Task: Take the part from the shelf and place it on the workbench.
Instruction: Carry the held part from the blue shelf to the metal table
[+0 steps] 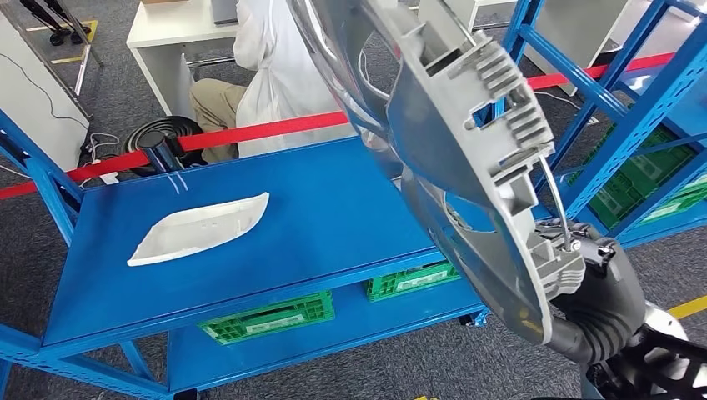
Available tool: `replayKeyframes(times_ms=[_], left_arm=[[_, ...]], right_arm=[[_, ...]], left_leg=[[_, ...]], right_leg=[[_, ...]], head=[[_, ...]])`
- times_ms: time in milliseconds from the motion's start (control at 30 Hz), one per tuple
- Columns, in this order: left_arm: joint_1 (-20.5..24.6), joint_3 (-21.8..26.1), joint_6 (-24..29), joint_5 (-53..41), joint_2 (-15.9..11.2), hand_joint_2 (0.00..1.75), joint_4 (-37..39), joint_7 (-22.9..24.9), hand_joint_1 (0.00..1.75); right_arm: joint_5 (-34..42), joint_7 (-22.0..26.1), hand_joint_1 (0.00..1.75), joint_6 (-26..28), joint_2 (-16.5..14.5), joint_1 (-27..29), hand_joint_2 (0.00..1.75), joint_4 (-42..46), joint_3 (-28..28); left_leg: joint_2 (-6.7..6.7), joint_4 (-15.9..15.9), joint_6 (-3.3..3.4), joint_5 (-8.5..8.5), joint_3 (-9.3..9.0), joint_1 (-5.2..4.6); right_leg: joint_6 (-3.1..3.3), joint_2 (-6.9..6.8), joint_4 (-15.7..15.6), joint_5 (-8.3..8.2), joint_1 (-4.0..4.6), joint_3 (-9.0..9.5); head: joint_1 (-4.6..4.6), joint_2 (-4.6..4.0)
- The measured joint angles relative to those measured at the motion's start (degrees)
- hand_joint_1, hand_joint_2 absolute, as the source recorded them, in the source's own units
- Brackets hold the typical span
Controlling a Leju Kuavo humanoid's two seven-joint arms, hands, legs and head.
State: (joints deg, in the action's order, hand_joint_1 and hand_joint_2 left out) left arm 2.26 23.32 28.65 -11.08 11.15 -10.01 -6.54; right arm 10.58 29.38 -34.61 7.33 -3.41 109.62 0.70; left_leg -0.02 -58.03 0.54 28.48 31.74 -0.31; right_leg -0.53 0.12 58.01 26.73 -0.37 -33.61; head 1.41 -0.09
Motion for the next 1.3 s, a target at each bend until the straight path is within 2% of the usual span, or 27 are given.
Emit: replayKeyframes(times_ms=[67, 100, 167, 200, 233, 267, 300, 367, 433, 533, 600, 633, 700, 733, 767, 800, 900, 933, 967, 1033, 1067, 1100, 1133, 1200, 1233, 1267, 1300], left_arm=[[0.1, 0.0, 0.1, 0.2, 0.0, 1.75, 0.0, 0.0, 0.0], [0.2, 0.0, 0.2, 0.3, 0.1, 1.75, 0.0, 0.0, 0.0], [0.3, 0.0, 0.3, 0.4, 0.1, 1.75, 0.0, 0.1, 0.0], [0.3, 0.0, 0.4, 0.4, 0.1, 1.75, 0.0, 0.1, 0.0], [0.3, 0.0, 0.4, 0.4, 0.1, 1.75, 0.0, 0.2, 0.0], [0.3, 0.0, 0.4, 0.4, 0.1, 1.75, 0.0, 0.2, 0.0], [0.3, 0.0, 0.5, 0.4, 0.1, 1.75, 0.0, 0.2, 0.0], [0.4, 0.1, 0.5, 0.4, 0.0, 1.75, 0.0, 0.2, 0.0], [0.4, 0.1, 0.5, 0.4, 0.0, 1.75, 0.0, 0.2, 0.0], [0.4, 0.1, 0.6, 0.4, -0.1, 1.75, 0.0, 0.0, 0.0], [0.4, 0.1, 0.5, 0.4, -0.1, 1.75, 0.0, 0.0, 0.0], [0.4, 0.1, 0.5, 0.4, -0.1, 1.75, 0.0, 0.0, 0.0], [0.4, 0.1, 0.5, 0.4, -0.2, 1.75, 0.0, 0.0, 0.0], [0.4, 0.1, 0.4, 0.4, -0.2, 1.75, 0.0, 0.0, 0.0], [0.4, 0.1, 0.4, 0.4, -0.2, 1.75, 0.0, 0.0, 0.0], [0.4, 0.1, 0.3, 0.4, -0.2, 1.75, 0.0, 0.0, 0.0], [0.7, 0.1, 0.2, 0.4, -0.4, 1.75, 0.0, 0.0, 0.0], [0.8, 0.1, 0.2, 0.4, -0.5, 1.75, 0.0, 0.0, 0.0], [0.9, 0.1, 0.3, 0.4, -0.5, 1.75, -0.1, 0.0, 0.0], [0.9, 0.1, 0.3, 0.4, -0.5, 1.75, 0.0, 0.0, 0.0], [0.8, 0.1, 0.3, 0.4, -0.6, 1.75, 0.0, 0.1, 0.0], [0.8, 0.1, 0.3, 0.4, -0.6, 1.75, 0.0, 0.1, 0.0], [0.8, 0.1, 0.3, 0.4, -0.6, 1.75, 0.0, 0.1, 0.0], [0.8, 0.1, 0.5, 0.4, -0.6, 1.75, 0.0, 0.2, 0.0], [0.8, 0.1, 0.5, 0.4, -0.6, 1.75, 0.0, 0.4, 0.0], [0.8, 0.1, 0.6, 0.3, -0.6, 1.75, 0.0, 0.5, 0.0], [0.8, 0.1, 0.6, 0.3, -0.6, 1.75, 0.0, 0.6, 0.0]], right_arm=[[0.1, -0.4, 1.75, 0.0, 0.0, -0.4, 1.75, 0.3, -0.3], [0.2, -0.7, 1.75, 0.1, 0.0, -0.6, 1.75, 0.3, -0.4], [0.7, -1.1, 1.75, 0.2, 0.0, -1.0, 1.75, 0.2, -0.6], [1.0, -1.2, 1.75, 0.2, 0.0, -1.1, 1.75, 0.2, -0.6], [1.2, -1.2, 1.75, 0.2, 0.0, -1.1, 1.75, 0.2, -0.7], [1.4, -1.3, 1.75, 0.2, 0.0, -1.1, 1.75, 0.2, -0.8], [1.5, -1.3, 1.75, 0.2, 0.0, -1.1, 1.75, 0.2, -0.8], [1.5, -1.3, 1.75, 0.2, 0.0, -1.3, 1.75, 0.2, -0.9], [1.6, -1.2, 1.75, 0.3, 0.0, -1.4, 1.75, 0.1, -1.0], [1.7, -1.2, 1.75, 0.6, 0.0, -1.5, 1.75, 0.1, -1.1], [1.8, -1.1, 1.75, 0.8, 0.0, -1.5, 1.75, 0.1, -1.2], [1.8, -1.1, 1.75, 0.9, 0.0, -1.5, 1.75, 0.1, -1.3], [1.8, -1.0, 1.75, 1.0, 0.0, -1.4, 1.75, 0.1, -1.5], [1.7, -1.0, 1.75, 1.1, 0.0, -1.3, 1.75, 0.1, -1.6], [1.5, -0.9, 1.75, 1.1, 0.0, -1.2, 1.75, 0.1, -1.7], [1.4, -0.9, 1.75, 1.1, -0.1, -1.2, 1.75, 0.1, -1.9], [1.2, -0.9, 1.75, 1.2, -0.2, -1.2, 1.75, 0.1, -2.3], [1.2, -0.8, 1.75, 1.2, -0.2, -1.2, 1.75, 0.1, -2.3], [1.2, -0.8, 1.75, 1.2, -0.3, -1.3, 1.75, 0.1, -2.4], [1.3, -0.7, 1.75, 1.2, -0.3, -1.3, 1.75, 0.1, -2.5], [1.3, -0.6, 1.75, 1.2, -0.3, -1.3, 1.75, 0.1, -2.5], [1.3, -0.6, 1.75, 1.2, -0.3, -1.4, 1.75, 0.0, -2.5], [1.4, -0.5, 1.75, 1.1, -0.3, -1.4, 1.75, 0.0, -2.5], [1.5, -0.4, 1.75, 1.0, -0.3, -1.5, 1.75, -0.2, -2.5], [1.6, -0.4, 1.75, 0.9, -0.3, -1.6, 1.75, -0.4, -2.5], [1.6, -0.4, 1.75, 0.7, -0.3, -1.6, 1.75, -0.6, -2.5], [1.7, -0.4, 1.75, 0.6, -0.3, -1.6, 1.75, -0.9, -2.6]], left_leg=[[0.22, 1.1, 0.38, -0.82, -0.65, 0.4], [0.32, 1.6, 0.56, -1.29, -0.91, 0.65], [0.47, 1.9, 0.75, -1.7, -0.81, 0.86], [0.5, 1.8, 0.7, -1.73, -0.58, 0.9], [0.53, 1.6, 0.61, -1.73, -0.34, 0.97], [0.55, 1.3, 0.45, -1.69, -0.09, 1.11], [0.54, 0.9, 0.16, -1.59, 0.17, 1.35], [0.46, -0.2, -0.81, -1.22, 0.84, 1.86], [0.28, -1.2, -1.91, -0.99, 1.47, 1.95], [0.08, -1.5, -3.24, -1.25, 1.98, 1.96], [0.06, -3.4, -3.76, 0.7, 3.02, 2.08], [0.06, -6.1, -3.82, 2.87, 4.05, 2.04], [0.05, -13.4, -3.71, 7.54, 6.45, 1.83], [0.05, -16.2, -3.57, 8.85, 7.1, 1.71], [0.05, -17.1, -3.32, 9.03, 6.85, 1.57], [0.05, -15.9, -2.92, 8.17, 5.5, 1.37], [0.05, -4.9, -1.16, 4.87, -2.23, 0.32], [0.06, -2.2, -0.86, 4.48, -3.83, -0.01], [0.08, -0.7, -0.69, 4.4, -4.53, -0.32], [0.16, -0.1, -0.33, 3.45, -4.02, -0.41], [0.29, 0.2, 0.12, 2.82, -3.68, -0.34], [0.44, 0.4, 0.57, 2.09, -3.19, -0.18], [0.6, 0.6, 0.92, 1.33, -2.62, -0.05], [0.75, 0.6, 1.26, 0.07, -1.13, -0.08], [0.82, 0.5, 1.27, -0.57, -0.3, -0.08], [0.88, 0.3, 1.23, -1.18, 0.63, -0.08], [0.92, 0.1, 1.16, -1.73, 1.55, -0.06]], right_leg=[[-0.25, 0.07, 0.8, 0.83, 0.09, -0.09], [-0.43, 0.1, 2.5, 2.15, 0.1, -0.76], [-0.85, 0.11, 9.2, 6.18, -0.24, -3.73], [-1.13, 0.1, 12.7, 7.67, -0.47, -5.29], [-1.42, 0.08, 15.0, 8.2, -0.73, -6.21], [-1.72, 0.06, 15.1, 7.61, -1.0, -6.11], [-2.06, 0.01, 13.0, 6.06, -1.3, -4.84], [-2.72, -0.02, 5.9, 3.1, -1.7, -0.76], [-2.22, 0.37, 2.4, 2.12, -1.6, 1.03], [-0.23, 0.69, 2.5, 2.09, -1.42, 0.09], [0.87, 0.58, 2.5, 1.42, -1.42, -0.65], [1.27, 0.5, 2.4, 1.04, -1.37, -1.08], [1.69, 0.43, 2.4, 0.26, -1.07, -2.11], [1.81, 0.4, 2.5, -0.16, -0.87, -2.67], [1.87, 0.4, 2.5, -0.59, -0.66, -3.23], [1.89, 0.41, 2.5, -1.04, -0.46, -3.78], [1.65, 0.44, 2.5, -2.41, -0.1, -4.93], [1.38, 0.39, 2.4, -2.83, -0.09, -5.04], [1.04, 0.3, 2.3, -3.28, -0.16, -5.06], [0.24, 0.18, 1.8, -4.2, -0.3, -5.11], [-0.08, 0.18, 1.9, -3.95, -0.35, -5.33], [-0.34, 0.18, 2.8, -2.67, -0.37, -5.79], [-0.54, 0.18, 4.8, -0.36, -0.41, -6.49], [-0.93, 0.15, 11.2, 5.25, -0.5, -8.06], [-1.14, 0.14, 14.3, 6.74, -0.53, -8.44], [-1.29, 0.13, 16.1, 6.89, -0.54, -8.17], [-1.37, 0.12, 16.1, 5.93, -0.57, -7.04]], head=[[-0.07, 0.0], [-0.14, 0.0], [-0.3, 0.0], [-0.31, 0.0], [-0.31, 0.0], [-0.3, 0.0], [-0.31, 0.0], [-0.35, 0.0], [-0.43, 0.0], [-0.4, 0.0], [-0.37, 0.0], [-0.34, 0.0], [-0.31, 0.0], [-0.3, 0.0], [-0.3, 0.0], [-0.3, 0.0], [-0.33, 0.0], [-0.33, 0.0], [-0.31, 0.0], [-0.22, 0.0], [-0.2, 0.0], [-0.23, 0.0], [-0.28, 0.0], [-0.37, 0.0], [-0.39, 0.0], [-0.39, 0.0], [-0.4, 0.0]])
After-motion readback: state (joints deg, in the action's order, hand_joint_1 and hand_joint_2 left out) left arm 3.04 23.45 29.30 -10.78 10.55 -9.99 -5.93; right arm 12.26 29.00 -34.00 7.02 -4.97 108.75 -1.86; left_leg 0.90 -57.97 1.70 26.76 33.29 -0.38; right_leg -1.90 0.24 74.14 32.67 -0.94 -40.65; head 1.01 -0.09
